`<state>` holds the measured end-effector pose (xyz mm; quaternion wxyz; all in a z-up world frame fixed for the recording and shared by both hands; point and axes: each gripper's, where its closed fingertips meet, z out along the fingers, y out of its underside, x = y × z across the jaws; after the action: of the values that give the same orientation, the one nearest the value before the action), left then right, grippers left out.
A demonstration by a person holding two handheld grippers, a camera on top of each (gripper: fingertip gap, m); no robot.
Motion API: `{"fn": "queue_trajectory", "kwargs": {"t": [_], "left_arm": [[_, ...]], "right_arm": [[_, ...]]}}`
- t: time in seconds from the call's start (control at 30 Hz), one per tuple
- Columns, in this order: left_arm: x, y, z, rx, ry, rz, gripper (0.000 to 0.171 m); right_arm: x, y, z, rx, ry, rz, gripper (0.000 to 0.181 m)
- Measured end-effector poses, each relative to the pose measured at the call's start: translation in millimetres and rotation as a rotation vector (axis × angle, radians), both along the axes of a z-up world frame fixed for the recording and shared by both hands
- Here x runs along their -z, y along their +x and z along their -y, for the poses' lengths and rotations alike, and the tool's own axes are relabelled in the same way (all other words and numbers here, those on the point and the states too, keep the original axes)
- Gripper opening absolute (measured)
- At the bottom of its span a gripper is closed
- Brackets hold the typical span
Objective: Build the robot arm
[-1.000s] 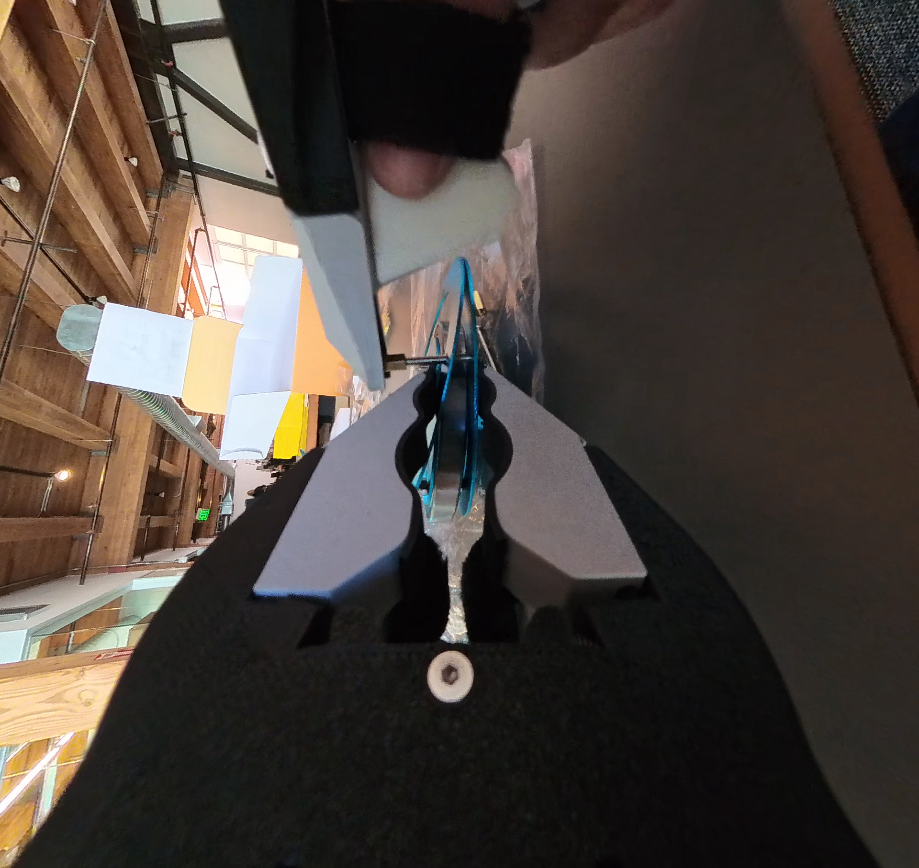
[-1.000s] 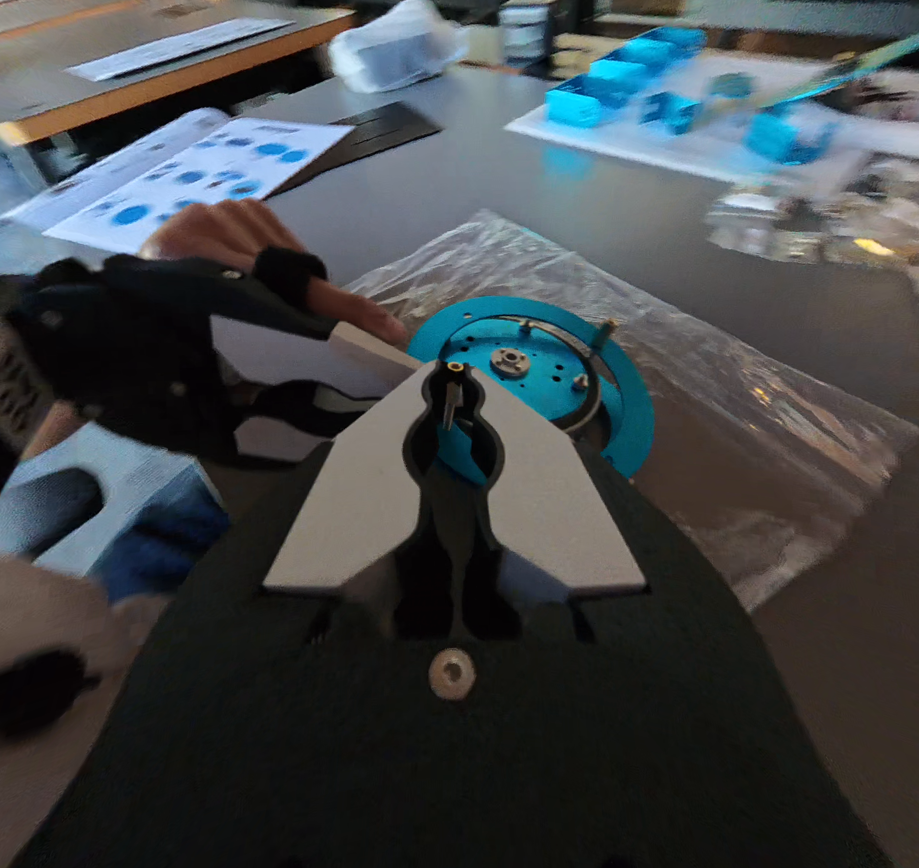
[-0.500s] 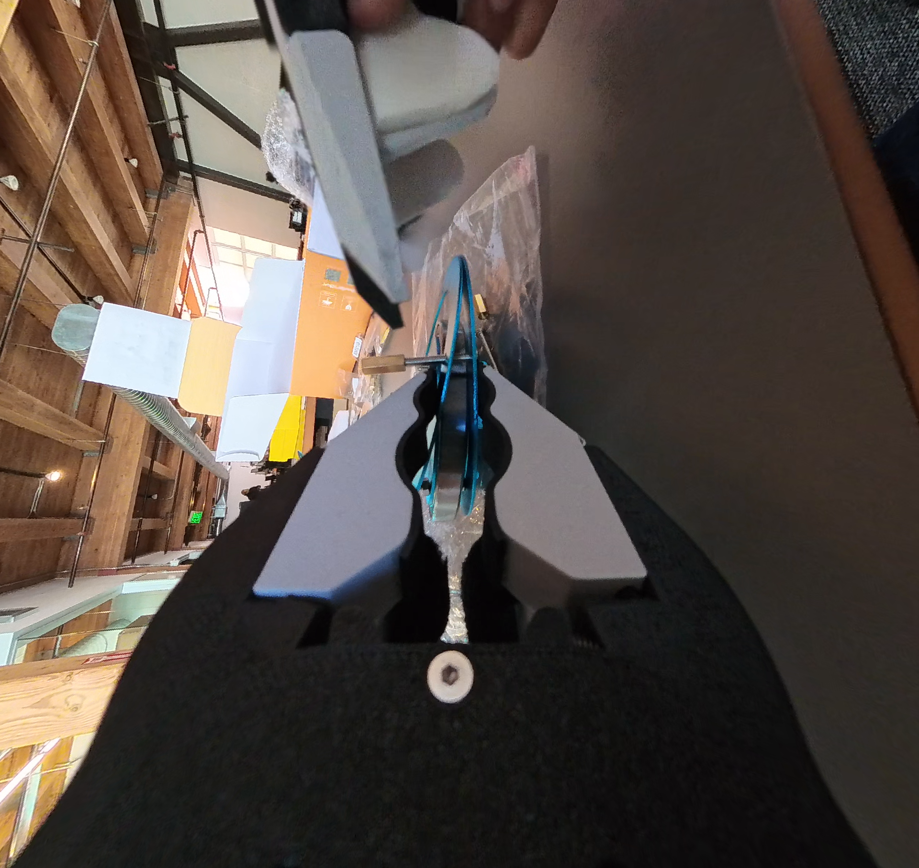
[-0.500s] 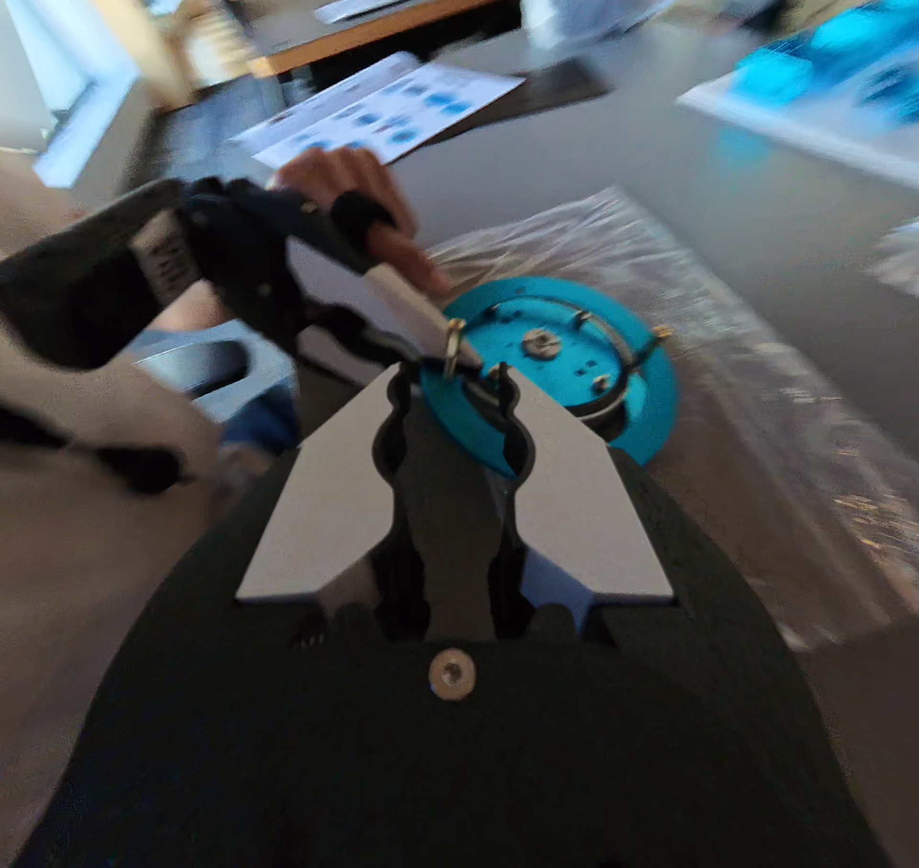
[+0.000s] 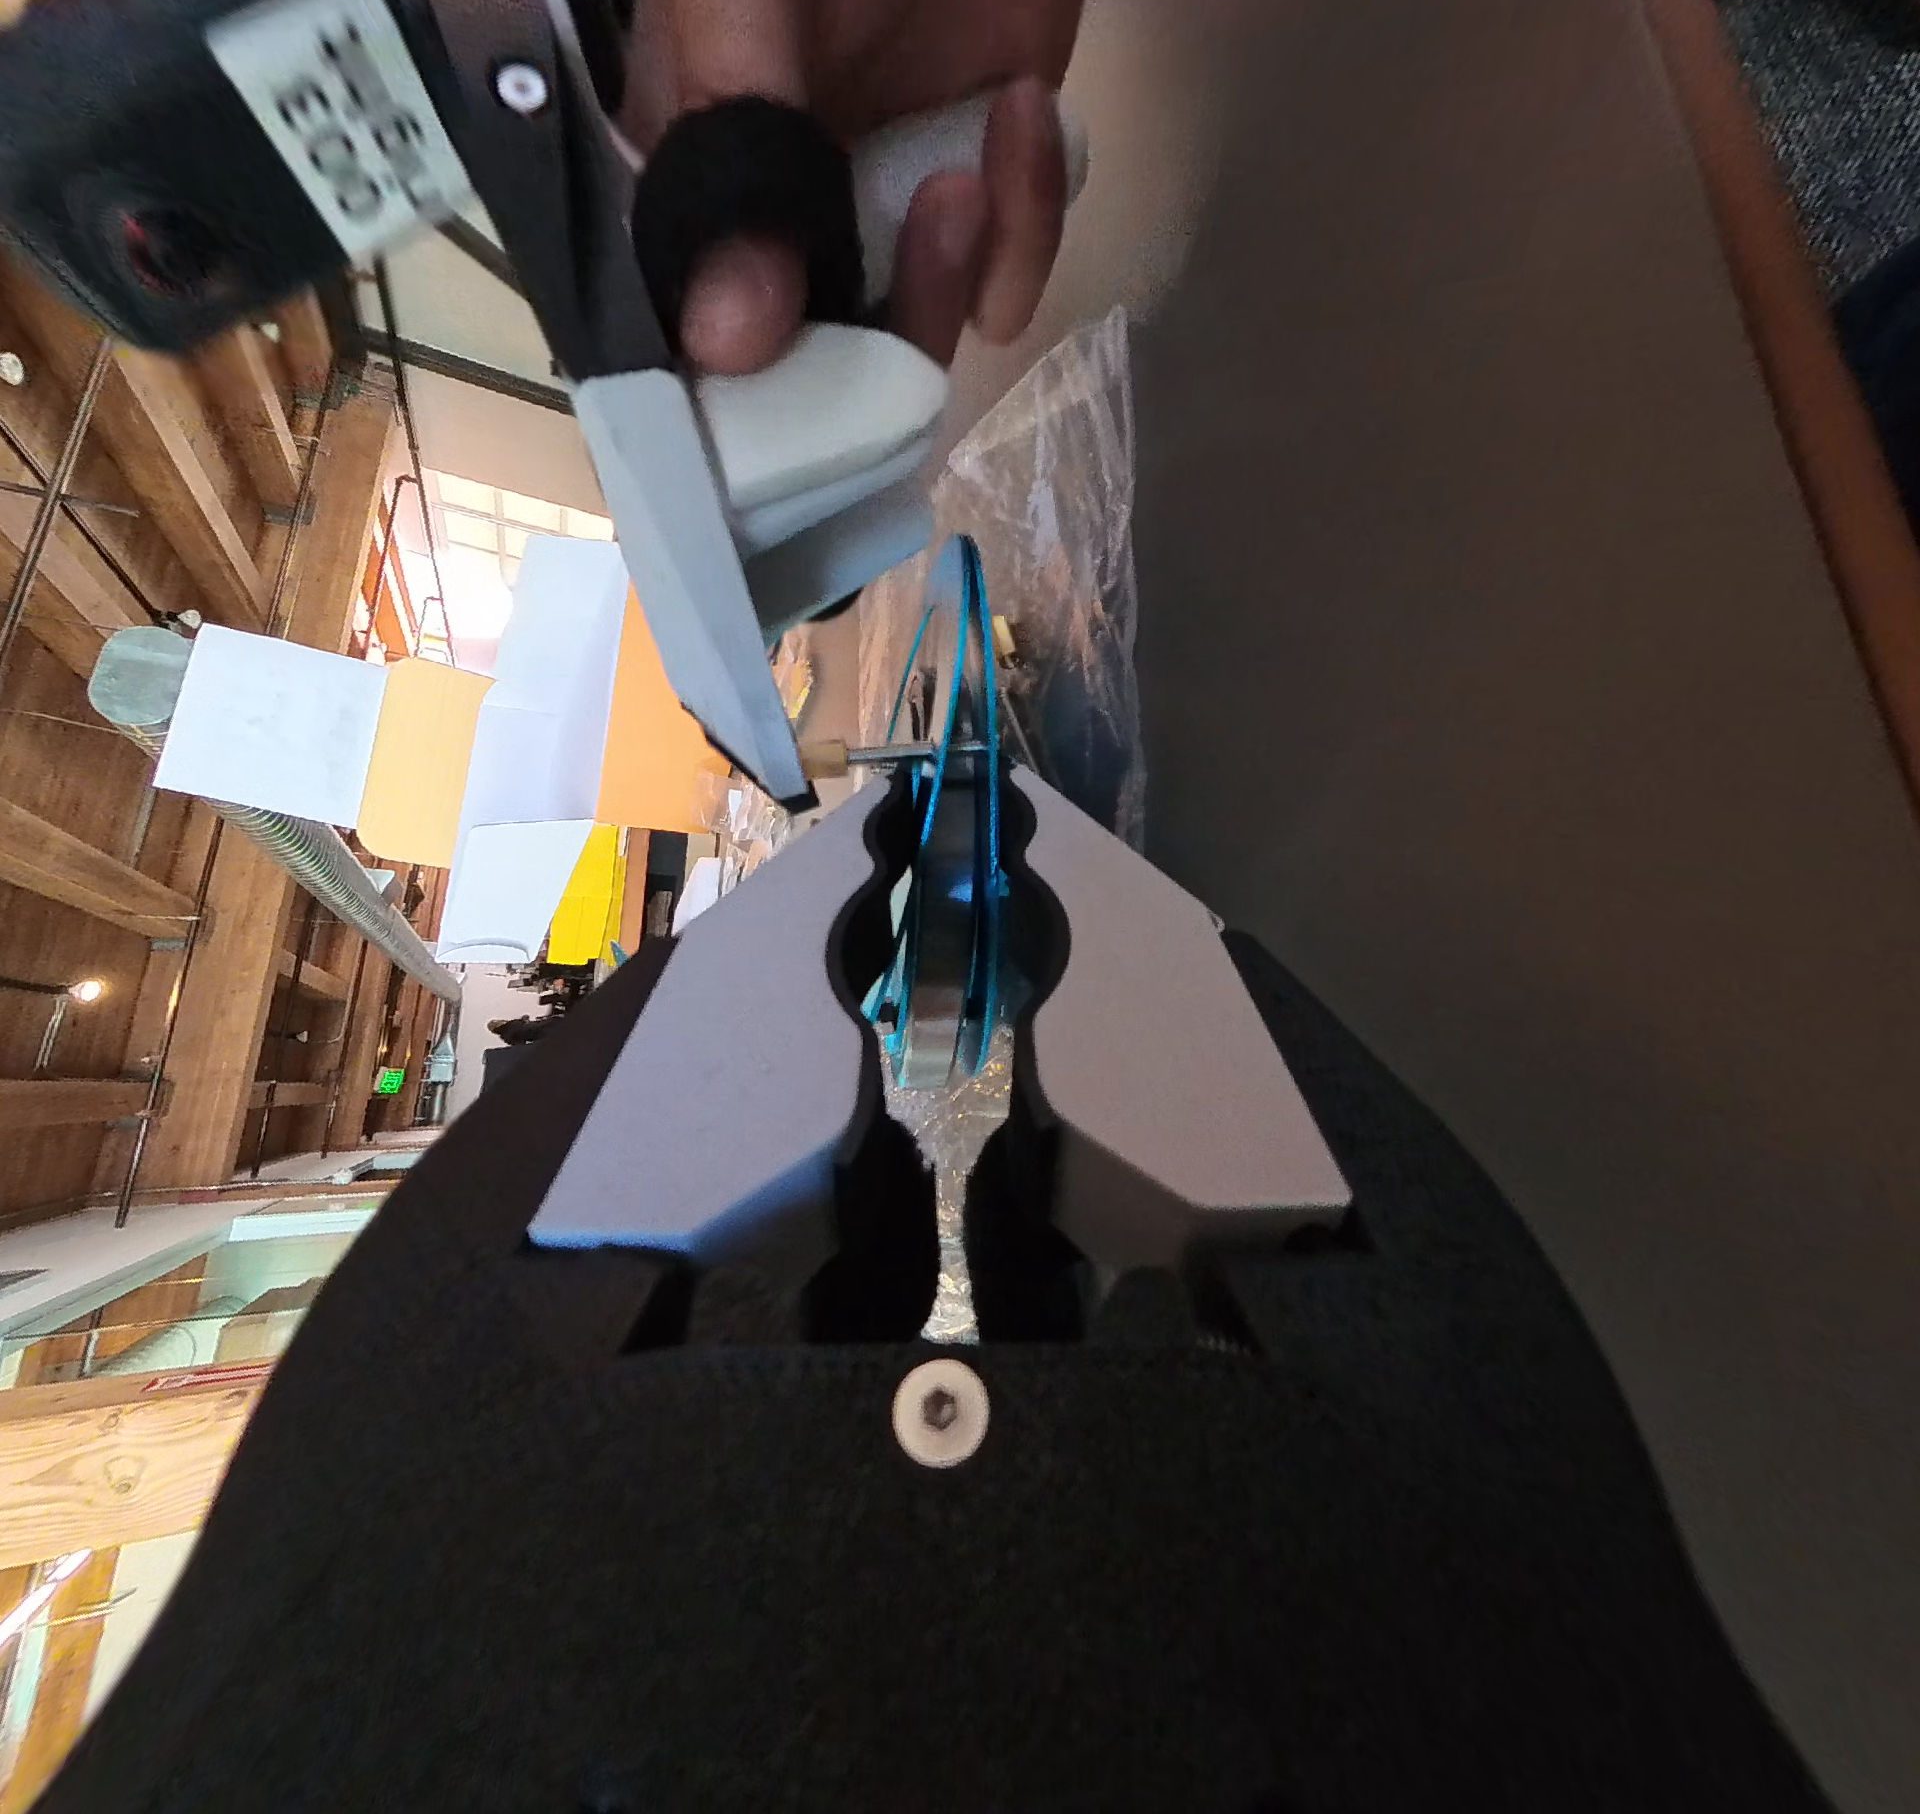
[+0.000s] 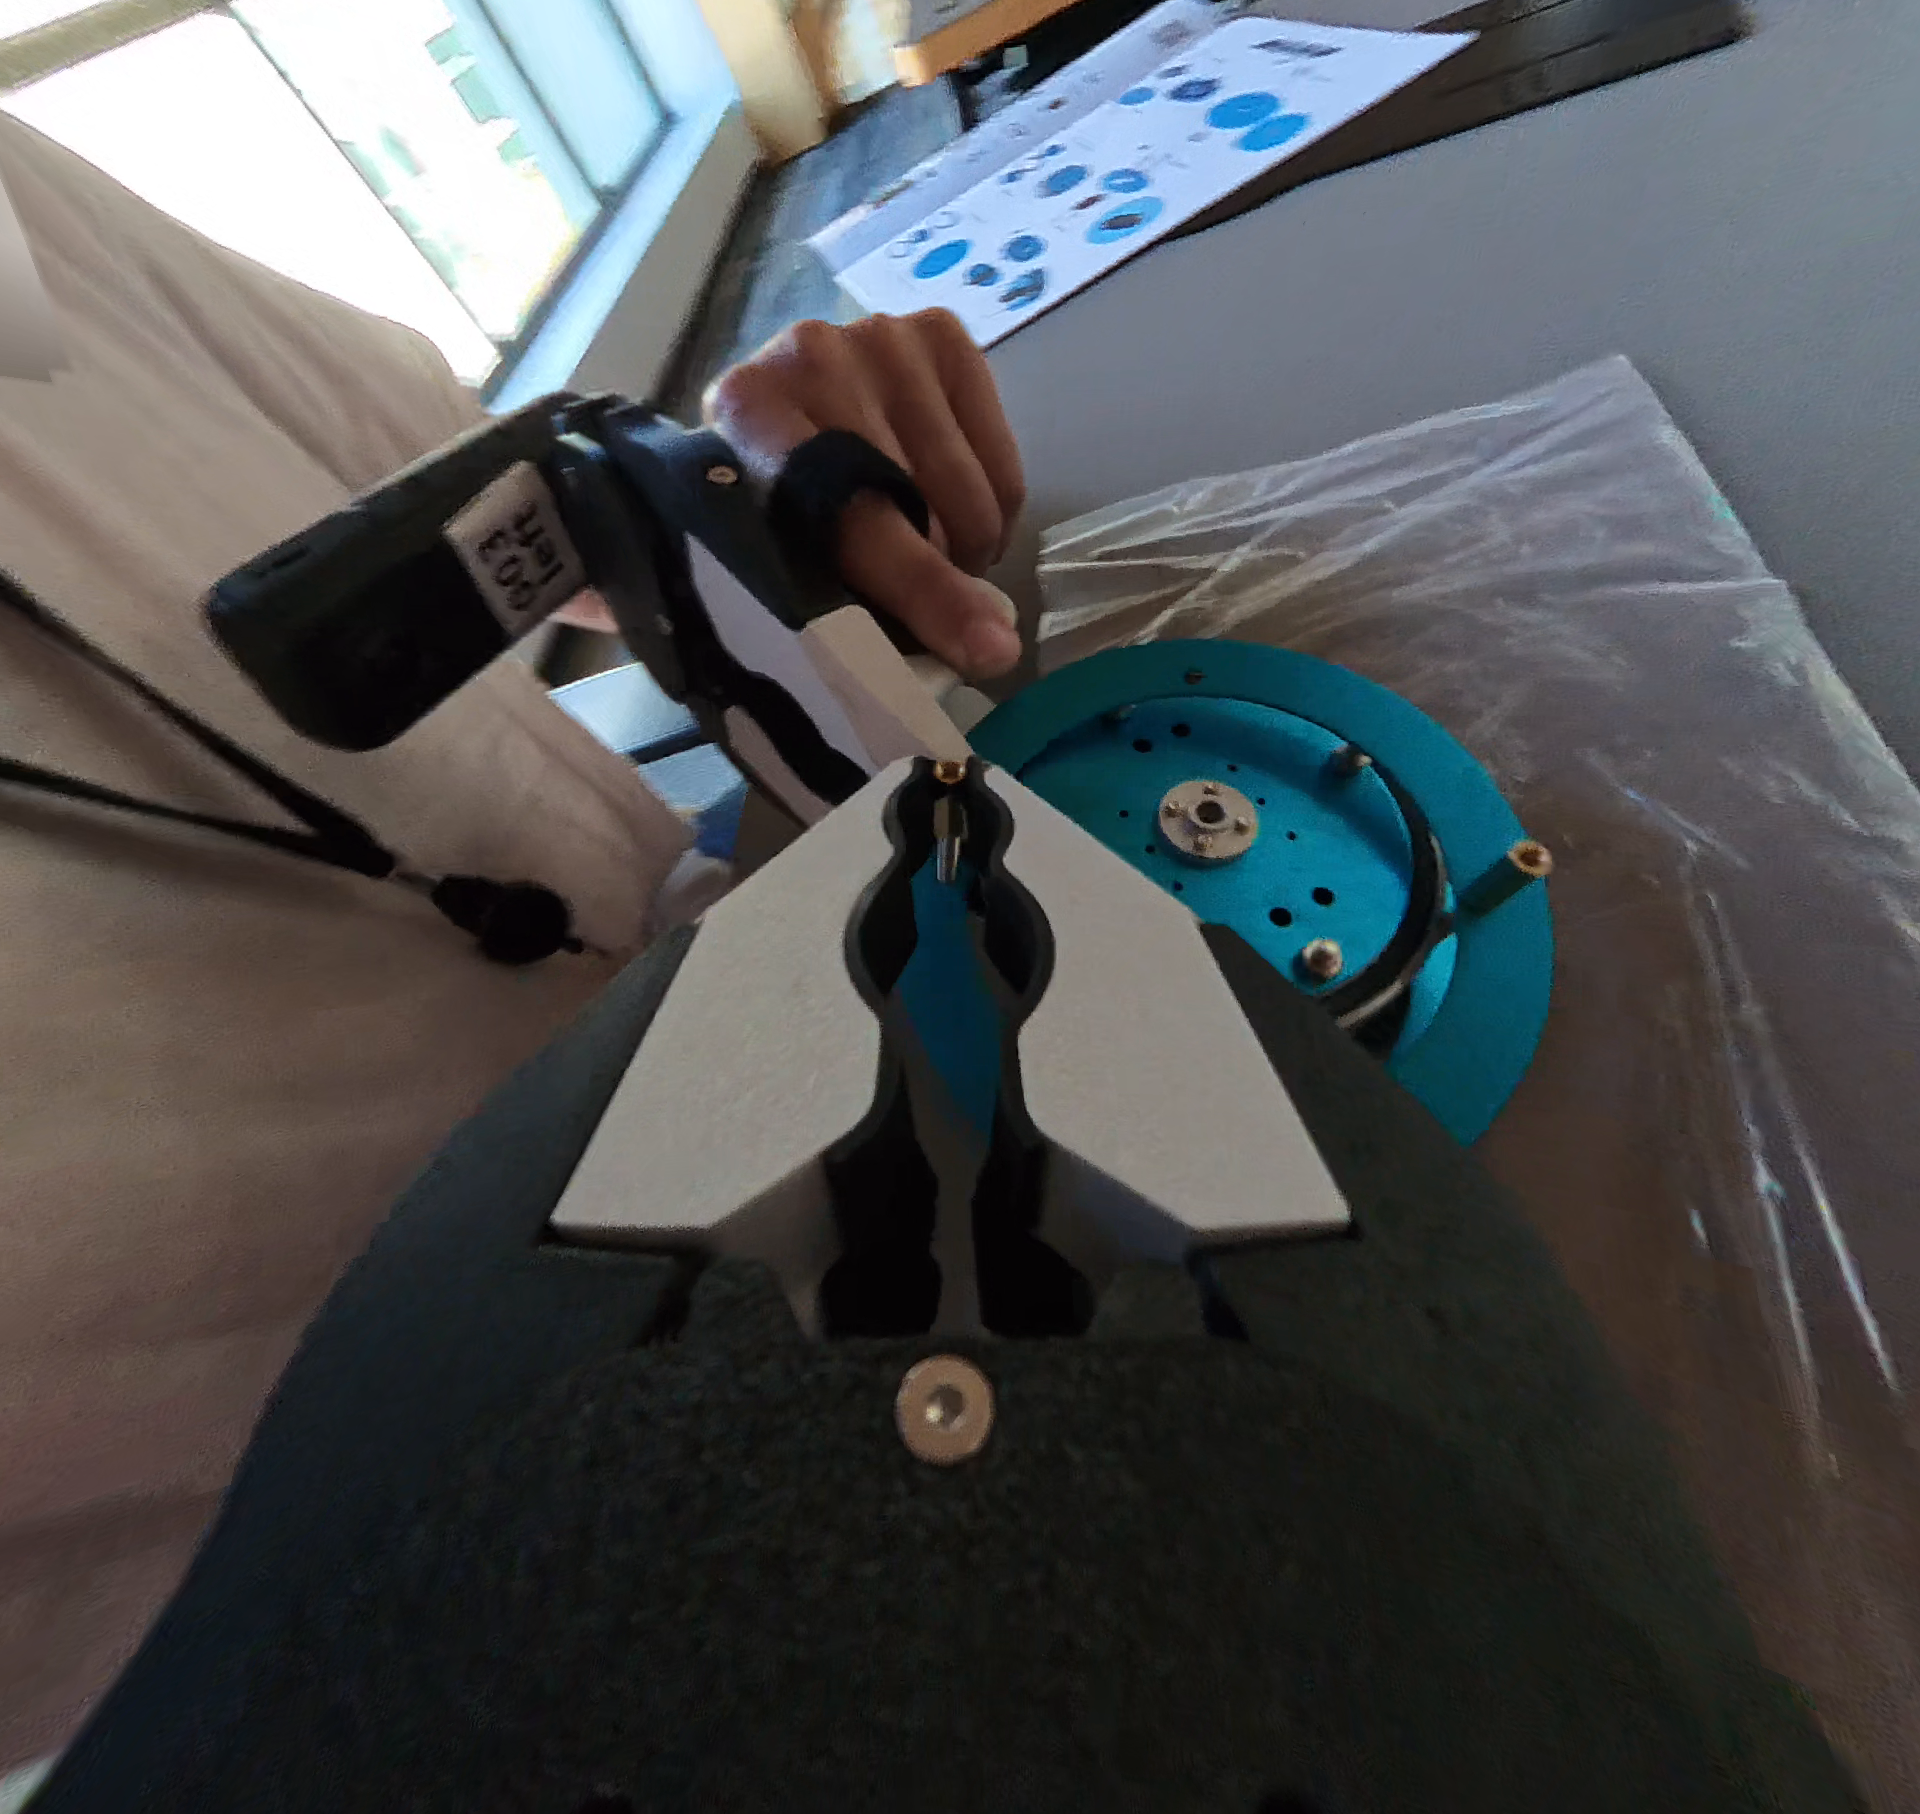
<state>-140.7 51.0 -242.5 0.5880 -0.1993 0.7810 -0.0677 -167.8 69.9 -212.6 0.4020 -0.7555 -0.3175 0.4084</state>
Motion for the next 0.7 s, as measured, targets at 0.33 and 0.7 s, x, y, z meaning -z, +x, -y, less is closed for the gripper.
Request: {"fn": "queue_trajectory", "kwargs": {"t": [0.33,0.7], "left_arm": [[3.0,0.4,1.1,-0.007,0.039,-0.006,0.015],[0.0,0.0,3.1,0.006,0.013,0.003,0.015]], "right_arm": [[3.8,14.0,0.5,0.986,0.236,0.289,0.004],[-1.7,23.3,29.7,0.392,0.103,0.075,0.031]]}}
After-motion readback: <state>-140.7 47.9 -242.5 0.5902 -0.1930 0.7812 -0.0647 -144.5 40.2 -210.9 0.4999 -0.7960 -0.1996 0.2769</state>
